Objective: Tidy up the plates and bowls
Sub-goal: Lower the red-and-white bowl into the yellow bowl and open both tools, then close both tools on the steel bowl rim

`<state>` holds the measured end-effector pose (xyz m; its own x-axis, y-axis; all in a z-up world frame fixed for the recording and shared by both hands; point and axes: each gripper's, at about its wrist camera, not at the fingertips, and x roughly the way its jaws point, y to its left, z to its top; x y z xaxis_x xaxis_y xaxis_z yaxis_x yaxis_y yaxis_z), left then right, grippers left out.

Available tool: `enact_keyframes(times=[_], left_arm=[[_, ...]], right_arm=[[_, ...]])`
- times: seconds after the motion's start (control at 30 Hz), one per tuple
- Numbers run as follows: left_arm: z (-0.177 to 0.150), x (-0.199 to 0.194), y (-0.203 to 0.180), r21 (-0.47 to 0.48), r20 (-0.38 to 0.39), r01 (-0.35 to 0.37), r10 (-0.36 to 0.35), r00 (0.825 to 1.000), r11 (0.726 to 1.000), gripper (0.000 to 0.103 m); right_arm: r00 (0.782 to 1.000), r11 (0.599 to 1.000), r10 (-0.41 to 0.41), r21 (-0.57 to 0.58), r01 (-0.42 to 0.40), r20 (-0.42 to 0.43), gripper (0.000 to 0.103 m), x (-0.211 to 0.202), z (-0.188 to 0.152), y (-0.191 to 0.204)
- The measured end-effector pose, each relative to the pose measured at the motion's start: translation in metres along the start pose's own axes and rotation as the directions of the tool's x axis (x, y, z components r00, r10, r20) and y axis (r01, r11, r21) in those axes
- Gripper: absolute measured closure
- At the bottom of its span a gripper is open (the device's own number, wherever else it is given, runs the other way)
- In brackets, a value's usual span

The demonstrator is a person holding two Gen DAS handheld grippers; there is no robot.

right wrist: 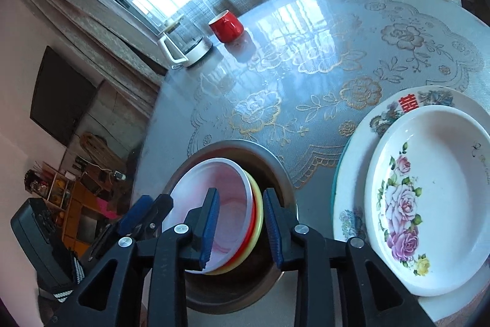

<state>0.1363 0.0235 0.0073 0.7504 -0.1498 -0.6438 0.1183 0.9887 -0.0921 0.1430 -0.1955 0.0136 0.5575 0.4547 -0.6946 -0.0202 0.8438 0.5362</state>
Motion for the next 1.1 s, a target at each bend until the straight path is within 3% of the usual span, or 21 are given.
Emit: enact_keyframes(times=[0.23, 0.43, 0.77, 0.87, 0.93, 1.1], left_arm=[[-0.007, -0.016, 0.004, -0.002, 0.017, -0.041, 0.041, 0.999, 0.999, 0.035], [-0.015, -0.021, 0.023, -0.081, -0.011, -0.053, 0.052, 0.999, 0.995, 0.025], [-0.028, -0.022, 0.039, -0.129, -0.054, -0.067, 0.06, 0.997, 0.989, 0.023], [-0.033, -0.021, 0.045, -0.155, -0.064, -0.055, 0.046, 0.997, 0.986, 0.026], [-0.036, -0.019, 0.047, -0.163, -0.078, -0.036, 0.023, 0.997, 0.986, 0.041], [-0.038, -0.016, 0.046, -0.178, -0.1, 0.036, -0.055, 0.994, 0.983, 0.056]], right_arm=[[0.999, 1.0, -0.031, -0.001, 0.031, 0.016, 0.069, -0.01, -0.008, -0.004], [0.999, 0.999, -0.04, -0.004, 0.04, 0.029, 0.062, -0.017, -0.018, -0.003], [0.998, 0.999, -0.038, 0.026, 0.04, -0.057, 0.06, -0.005, -0.032, -0.011], [0.997, 0.998, -0.057, 0.027, 0.058, -0.057, 0.061, -0.005, -0.036, -0.014], [0.996, 0.998, -0.063, 0.027, 0.065, -0.057, 0.061, -0.005, -0.036, -0.015], [0.996, 0.998, -0.069, -0.004, 0.069, -0.062, 0.062, -0.002, -0.039, -0.01]])
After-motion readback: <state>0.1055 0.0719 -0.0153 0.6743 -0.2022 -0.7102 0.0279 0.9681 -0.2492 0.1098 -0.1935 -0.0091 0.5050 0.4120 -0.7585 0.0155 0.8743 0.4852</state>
